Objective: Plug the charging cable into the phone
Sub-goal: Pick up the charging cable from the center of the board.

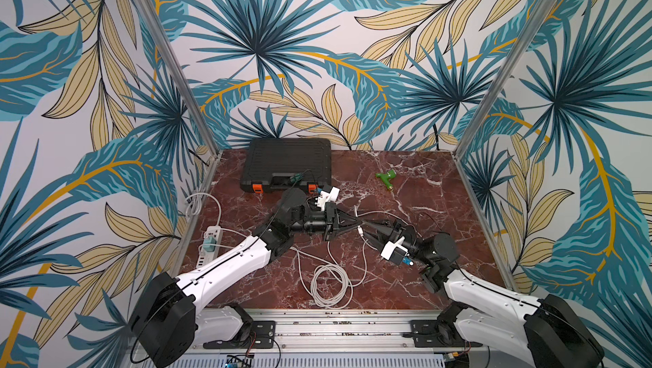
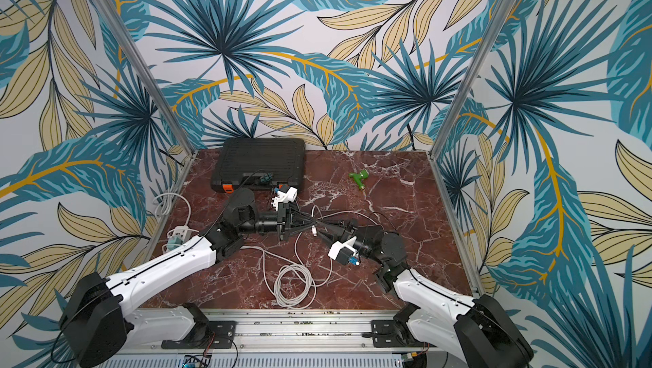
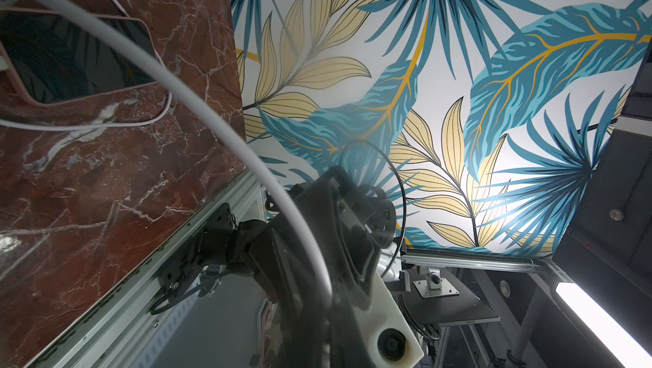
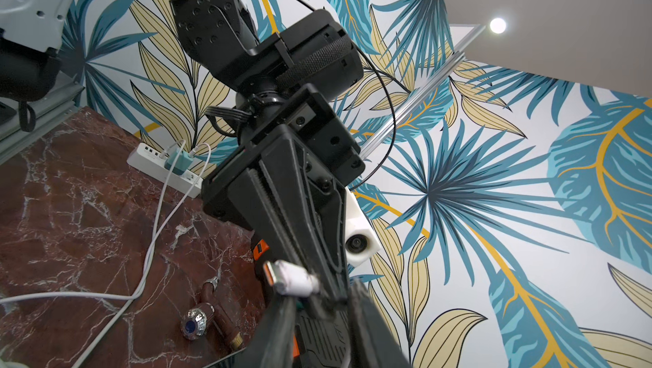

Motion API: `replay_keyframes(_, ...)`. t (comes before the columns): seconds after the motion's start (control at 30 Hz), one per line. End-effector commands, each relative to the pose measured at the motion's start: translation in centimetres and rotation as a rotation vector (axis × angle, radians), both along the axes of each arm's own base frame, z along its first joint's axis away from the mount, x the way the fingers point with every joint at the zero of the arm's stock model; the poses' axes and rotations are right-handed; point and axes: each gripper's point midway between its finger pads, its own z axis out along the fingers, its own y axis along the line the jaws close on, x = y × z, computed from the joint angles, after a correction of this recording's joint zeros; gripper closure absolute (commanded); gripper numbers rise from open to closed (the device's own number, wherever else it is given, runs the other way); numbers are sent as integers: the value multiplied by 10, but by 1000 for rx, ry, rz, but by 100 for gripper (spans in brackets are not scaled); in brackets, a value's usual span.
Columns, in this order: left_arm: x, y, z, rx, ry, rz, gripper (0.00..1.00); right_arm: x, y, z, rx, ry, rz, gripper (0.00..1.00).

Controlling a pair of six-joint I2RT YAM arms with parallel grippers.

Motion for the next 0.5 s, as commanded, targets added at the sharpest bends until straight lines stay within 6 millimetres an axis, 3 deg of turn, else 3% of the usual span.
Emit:
replay_keyframes(0.0, 0, -2, 17, -39, -47, -23, 100, -5, 1, 7, 14, -37, 23, 71)
replay_keyframes(0.47, 6, -3, 4, -28, -13, -29, 100, -16, -1, 7, 15, -70, 54, 71)
